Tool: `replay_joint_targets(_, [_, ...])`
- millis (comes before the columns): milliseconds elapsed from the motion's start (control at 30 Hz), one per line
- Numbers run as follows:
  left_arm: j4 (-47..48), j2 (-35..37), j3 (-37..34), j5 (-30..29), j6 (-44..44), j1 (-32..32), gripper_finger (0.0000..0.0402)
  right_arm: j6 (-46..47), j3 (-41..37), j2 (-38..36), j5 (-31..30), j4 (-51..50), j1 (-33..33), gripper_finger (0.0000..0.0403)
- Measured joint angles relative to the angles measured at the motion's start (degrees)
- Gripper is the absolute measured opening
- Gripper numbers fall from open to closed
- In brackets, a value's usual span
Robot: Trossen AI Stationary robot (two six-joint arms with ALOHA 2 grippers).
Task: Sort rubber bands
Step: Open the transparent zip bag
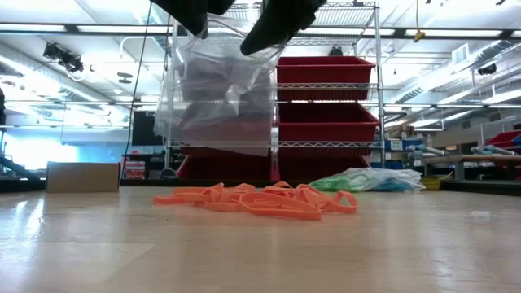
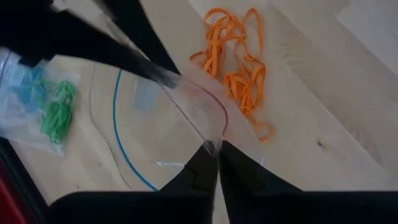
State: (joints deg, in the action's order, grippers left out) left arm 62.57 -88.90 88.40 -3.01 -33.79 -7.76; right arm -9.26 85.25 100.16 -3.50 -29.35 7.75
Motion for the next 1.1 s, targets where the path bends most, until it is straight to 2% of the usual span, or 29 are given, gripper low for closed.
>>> replay_joint_targets(133, [-0.9, 0.1, 0.0, 2.4, 2.1, 1.5, 0.0059, -1.1, 0.0, 0.0, -1.9, -0.8, 0.5, 0.0000])
replay_joint_targets(300, [-3.4, 0.6, 0.0, 6.4, 4.5, 3.2, 0.0117, -1.5, 0.0, 0.0, -2.9, -2.1, 0.7, 0.0000])
replay_joint_targets(533, [-7.7, 3.5, 0.0, 6.5, 10.0, 6.2, 0.0187, -3.5, 0.0, 0.1, -6.4, -2.8, 0.9, 0.0000])
replay_joint_targets(767, [-10.5, 6.1, 0.1, 6.0, 20.3, 13.9, 0.0199, -5.6, 0.0, 0.1, -9.7, -3.1, 2.2, 0.0000])
replay_joint_targets(900, [-10.5, 5.9, -1.3, 16.1, 27.9, 19.4, 0.0199, -6.9, 0.0, 0.1, -13.2, -3.1, 3.6, 0.0000])
replay_joint_targets(1000, [-11.3, 5.7, -4.0, 16.8, 31.5, 21.6, 0.0198, -8.5, 0.0, 0.1, -16.4, -3.4, 4.7, 0.0000])
replay_joint_targets(1100, [-12.7, 5.7, -6.2, 20.7, 34.4, 22.9, 0.0198, -9.1, 0.0, 0.1, -19.4, -3.6, 5.4, 0.0000])
